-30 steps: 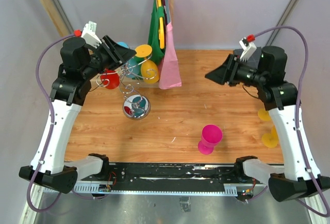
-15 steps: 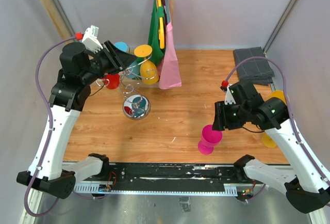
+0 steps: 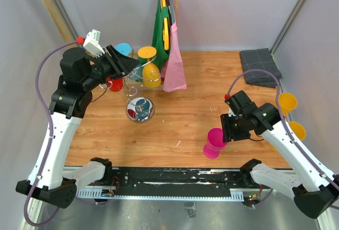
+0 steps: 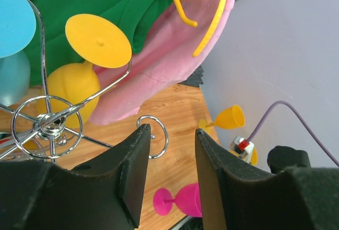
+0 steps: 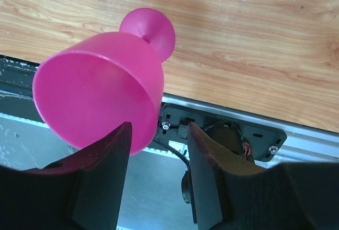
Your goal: Place the wine glass upside down on the wine glass rack
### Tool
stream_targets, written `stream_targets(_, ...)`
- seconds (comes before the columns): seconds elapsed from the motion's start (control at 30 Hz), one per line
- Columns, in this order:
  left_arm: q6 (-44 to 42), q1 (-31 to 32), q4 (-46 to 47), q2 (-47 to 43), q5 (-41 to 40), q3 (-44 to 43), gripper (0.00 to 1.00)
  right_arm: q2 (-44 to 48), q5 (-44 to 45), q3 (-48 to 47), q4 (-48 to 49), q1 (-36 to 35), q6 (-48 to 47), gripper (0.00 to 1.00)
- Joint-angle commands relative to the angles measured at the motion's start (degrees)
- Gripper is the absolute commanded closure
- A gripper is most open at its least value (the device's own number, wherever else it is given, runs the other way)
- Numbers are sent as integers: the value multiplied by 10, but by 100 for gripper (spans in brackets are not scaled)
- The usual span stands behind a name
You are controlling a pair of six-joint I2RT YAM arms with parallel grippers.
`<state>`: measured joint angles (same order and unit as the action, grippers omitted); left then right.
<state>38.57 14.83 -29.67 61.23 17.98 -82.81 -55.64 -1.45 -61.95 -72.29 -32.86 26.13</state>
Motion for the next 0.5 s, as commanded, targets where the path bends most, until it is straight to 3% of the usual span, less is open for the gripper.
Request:
stream_targets(0.0, -9, 5, 8, -11, -1, -4, 56, -11, 13, 17, 43, -10, -1, 52)
stream_targets(0.13, -10, 5, 4, -11, -4, -7, 56, -26, 11, 32, 64, -9, -9, 58)
stream_targets(0.27, -12, 5, -2, -10, -4, -16, 55, -38, 9, 46, 79, -9, -11, 73)
stream_targets(0.37, -13, 4, -6, -6, -5, -23, 55, -42, 16, 47, 83, -9, -9, 91)
stream_targets(0.47, -10, 5, -7, -4, -4, -26, 55, -43, 26, 41, 84, -9, -8, 99)
